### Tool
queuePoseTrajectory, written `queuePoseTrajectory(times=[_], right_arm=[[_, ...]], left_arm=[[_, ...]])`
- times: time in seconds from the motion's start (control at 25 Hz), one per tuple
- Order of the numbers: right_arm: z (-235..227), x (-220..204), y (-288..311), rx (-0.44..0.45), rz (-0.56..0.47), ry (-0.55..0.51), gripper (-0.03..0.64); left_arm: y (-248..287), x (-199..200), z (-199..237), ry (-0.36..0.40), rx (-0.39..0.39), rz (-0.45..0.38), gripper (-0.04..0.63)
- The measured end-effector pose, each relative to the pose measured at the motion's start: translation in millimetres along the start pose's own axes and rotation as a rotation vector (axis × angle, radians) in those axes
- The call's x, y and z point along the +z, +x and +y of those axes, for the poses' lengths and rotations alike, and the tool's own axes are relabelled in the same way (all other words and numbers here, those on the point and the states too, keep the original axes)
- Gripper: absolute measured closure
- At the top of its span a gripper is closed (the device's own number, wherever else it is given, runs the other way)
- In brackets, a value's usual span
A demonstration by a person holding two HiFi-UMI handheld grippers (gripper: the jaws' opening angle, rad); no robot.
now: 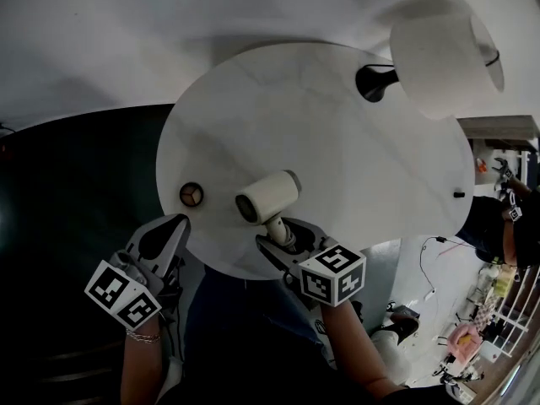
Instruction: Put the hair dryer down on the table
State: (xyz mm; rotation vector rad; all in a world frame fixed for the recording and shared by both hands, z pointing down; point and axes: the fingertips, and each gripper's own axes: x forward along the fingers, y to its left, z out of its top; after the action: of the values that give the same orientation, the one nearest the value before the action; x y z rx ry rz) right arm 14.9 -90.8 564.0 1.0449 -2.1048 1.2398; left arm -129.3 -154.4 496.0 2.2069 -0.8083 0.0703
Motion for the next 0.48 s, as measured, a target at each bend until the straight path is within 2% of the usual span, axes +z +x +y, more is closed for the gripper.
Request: queuePoseTrajectory(times=[0.28,0.48], right_arm=[[-4,2,5,-0.045,0.024,-0.022,0.354],[-9,0,9,-0.085,0.023,-0.038,0.356]], left_arm=[[1,8,0,0.025,0.015,-0.040,0.578],[2,0,10,0.009,0.034,-0.041,0.578]])
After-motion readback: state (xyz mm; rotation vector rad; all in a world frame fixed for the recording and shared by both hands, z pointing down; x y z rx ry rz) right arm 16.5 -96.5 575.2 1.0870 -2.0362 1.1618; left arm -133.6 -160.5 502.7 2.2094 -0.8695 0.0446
